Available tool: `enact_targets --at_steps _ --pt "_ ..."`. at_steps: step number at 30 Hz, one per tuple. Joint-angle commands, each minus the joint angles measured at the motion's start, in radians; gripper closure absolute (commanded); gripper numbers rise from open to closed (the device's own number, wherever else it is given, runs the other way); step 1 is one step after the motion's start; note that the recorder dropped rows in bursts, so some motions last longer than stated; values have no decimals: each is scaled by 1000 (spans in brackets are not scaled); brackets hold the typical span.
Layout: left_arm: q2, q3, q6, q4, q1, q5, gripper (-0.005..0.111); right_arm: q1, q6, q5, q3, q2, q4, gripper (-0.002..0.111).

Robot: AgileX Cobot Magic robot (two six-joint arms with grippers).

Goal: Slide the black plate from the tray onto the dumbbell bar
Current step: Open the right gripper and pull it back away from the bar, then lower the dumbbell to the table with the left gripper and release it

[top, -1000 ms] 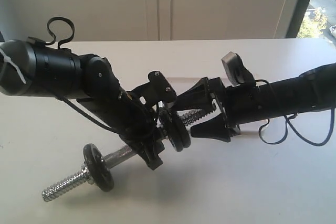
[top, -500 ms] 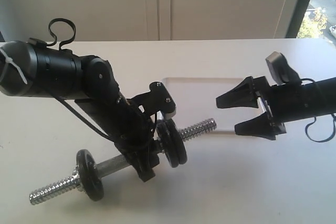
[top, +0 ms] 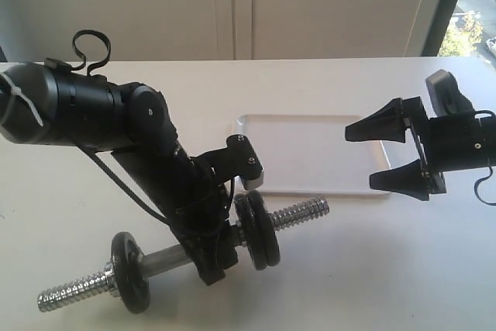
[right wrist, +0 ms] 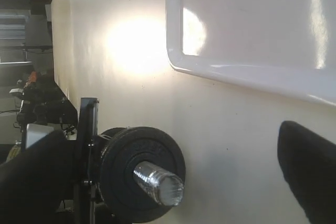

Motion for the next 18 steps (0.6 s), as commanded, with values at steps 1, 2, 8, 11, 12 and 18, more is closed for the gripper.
enact_targets --at_steps 1,2,8,11,12,18 --pt "-23 -21 21 -109 -4 46 107 -7 -1 10 -4 -8 19 3" --pt "-19 -21 21 -109 -4 46 107 -7 -1 10 -4 -8 19 3" --pt "-15 -21 47 -111 -4 42 107 -7 -1 10 -4 -8 21 3" --pt "-15 -21 47 -111 -4 26 107 -7 -1 10 -4 -8 23 3" --pt "-15 -21 47 -111 -4 18 107 -7 -1 10 -4 -8 23 3" --pt "-15 -21 47 -109 -4 -26 100 -7 -1 10 -4 -8 23 3"
